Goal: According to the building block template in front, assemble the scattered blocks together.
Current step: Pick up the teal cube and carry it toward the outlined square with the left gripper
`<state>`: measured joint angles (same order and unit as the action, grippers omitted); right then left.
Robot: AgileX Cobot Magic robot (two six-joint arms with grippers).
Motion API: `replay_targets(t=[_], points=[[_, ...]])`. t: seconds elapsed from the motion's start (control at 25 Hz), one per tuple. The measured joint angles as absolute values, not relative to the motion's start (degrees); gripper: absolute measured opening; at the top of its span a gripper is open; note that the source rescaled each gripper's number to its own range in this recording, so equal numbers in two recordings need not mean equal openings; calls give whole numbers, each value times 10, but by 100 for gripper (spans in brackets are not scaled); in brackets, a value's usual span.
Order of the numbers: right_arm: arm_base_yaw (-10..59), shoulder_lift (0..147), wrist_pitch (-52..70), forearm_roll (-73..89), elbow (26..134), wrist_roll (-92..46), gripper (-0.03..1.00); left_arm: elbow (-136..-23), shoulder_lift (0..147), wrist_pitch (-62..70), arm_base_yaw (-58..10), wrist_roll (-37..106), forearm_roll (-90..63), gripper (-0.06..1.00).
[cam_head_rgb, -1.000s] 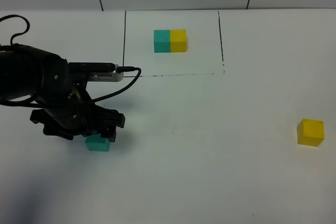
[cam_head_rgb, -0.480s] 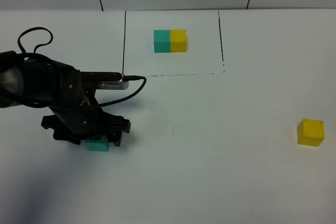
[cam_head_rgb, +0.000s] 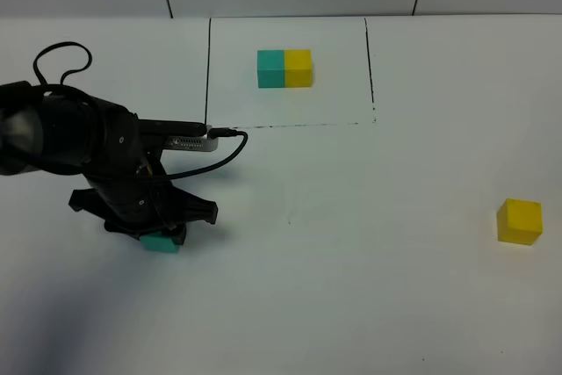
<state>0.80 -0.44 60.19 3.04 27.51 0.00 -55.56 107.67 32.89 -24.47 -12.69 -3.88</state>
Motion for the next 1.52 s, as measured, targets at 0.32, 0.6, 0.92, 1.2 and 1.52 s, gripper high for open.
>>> replay_targets(t=[0.32,0.6,0.92,1.2,1.52], points=[[8,-4,602,30,275,0,82,-735,1112,494,-248,172,-38,1],[8,-4,602,30,275,0,82,-875,1188,578,-291,375,-36,1],[8,-4,602,31,275,0,82,-959,1241,592,-345,528,-29,1],[8,-4,602,31,275,0,82,-1007,1269,596,-362,559,-22,1],[8,-4,602,32,275,0,82,-1013,1305,581,-363,561,-13,1]])
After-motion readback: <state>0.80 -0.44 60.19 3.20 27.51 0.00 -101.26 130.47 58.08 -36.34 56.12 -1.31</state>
